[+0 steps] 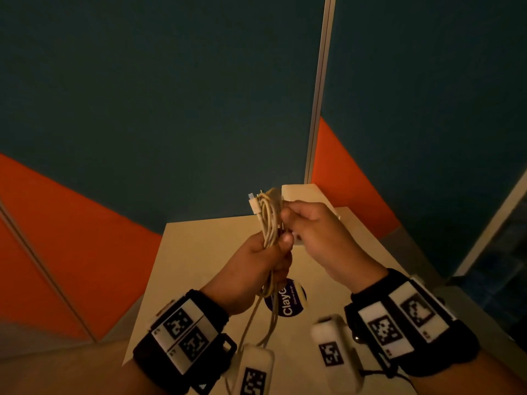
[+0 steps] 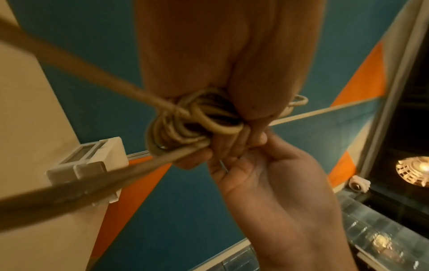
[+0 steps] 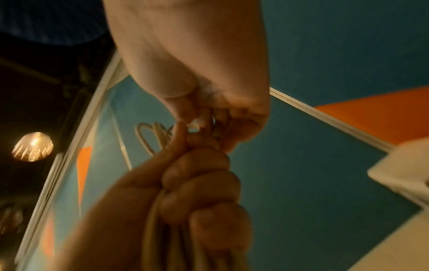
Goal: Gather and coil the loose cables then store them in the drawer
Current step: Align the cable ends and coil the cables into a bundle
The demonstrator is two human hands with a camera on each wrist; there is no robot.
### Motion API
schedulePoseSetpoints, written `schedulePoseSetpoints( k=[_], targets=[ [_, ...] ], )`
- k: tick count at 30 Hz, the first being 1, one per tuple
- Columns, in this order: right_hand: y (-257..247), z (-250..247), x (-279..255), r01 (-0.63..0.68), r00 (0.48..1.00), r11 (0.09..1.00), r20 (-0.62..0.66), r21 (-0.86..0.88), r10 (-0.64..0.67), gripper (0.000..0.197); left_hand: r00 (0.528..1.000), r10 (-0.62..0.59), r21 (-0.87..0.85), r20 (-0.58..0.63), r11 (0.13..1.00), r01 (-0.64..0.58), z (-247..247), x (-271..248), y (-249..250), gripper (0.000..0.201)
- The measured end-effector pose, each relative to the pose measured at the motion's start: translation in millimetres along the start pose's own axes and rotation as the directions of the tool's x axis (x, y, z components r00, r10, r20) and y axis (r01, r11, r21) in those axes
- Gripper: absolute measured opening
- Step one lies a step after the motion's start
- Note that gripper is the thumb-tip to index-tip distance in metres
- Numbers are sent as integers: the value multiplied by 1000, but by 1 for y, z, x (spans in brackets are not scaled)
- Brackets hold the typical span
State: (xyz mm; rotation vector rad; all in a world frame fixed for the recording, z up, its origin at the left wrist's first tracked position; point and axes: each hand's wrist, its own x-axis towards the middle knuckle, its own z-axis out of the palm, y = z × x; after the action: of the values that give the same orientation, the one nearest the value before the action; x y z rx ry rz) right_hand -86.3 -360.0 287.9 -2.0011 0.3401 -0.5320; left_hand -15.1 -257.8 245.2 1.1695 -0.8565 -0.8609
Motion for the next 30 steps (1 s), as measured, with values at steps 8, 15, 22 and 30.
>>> schedulePoseSetpoints(
  k=[8,15,22,30],
  targets=[
    [-5,7,5,-19,999,979,30,201,13,34,1000,-31,-23,-6,999,31,0,5,1,23],
    [-4,5,9,-44,997,890,78,454,9,20,983,49,-173,178,985,-18,-2,3,4,40],
    [-5,0,6,-70,993,880,117,470,17,23,982,108,56,158,991,-118,-16,13,11,36],
    [39,45,-34,-301,915,762,398,573,62,26,904,269,-269,-333,891,-365,-16,33,32,28]
  ],
)
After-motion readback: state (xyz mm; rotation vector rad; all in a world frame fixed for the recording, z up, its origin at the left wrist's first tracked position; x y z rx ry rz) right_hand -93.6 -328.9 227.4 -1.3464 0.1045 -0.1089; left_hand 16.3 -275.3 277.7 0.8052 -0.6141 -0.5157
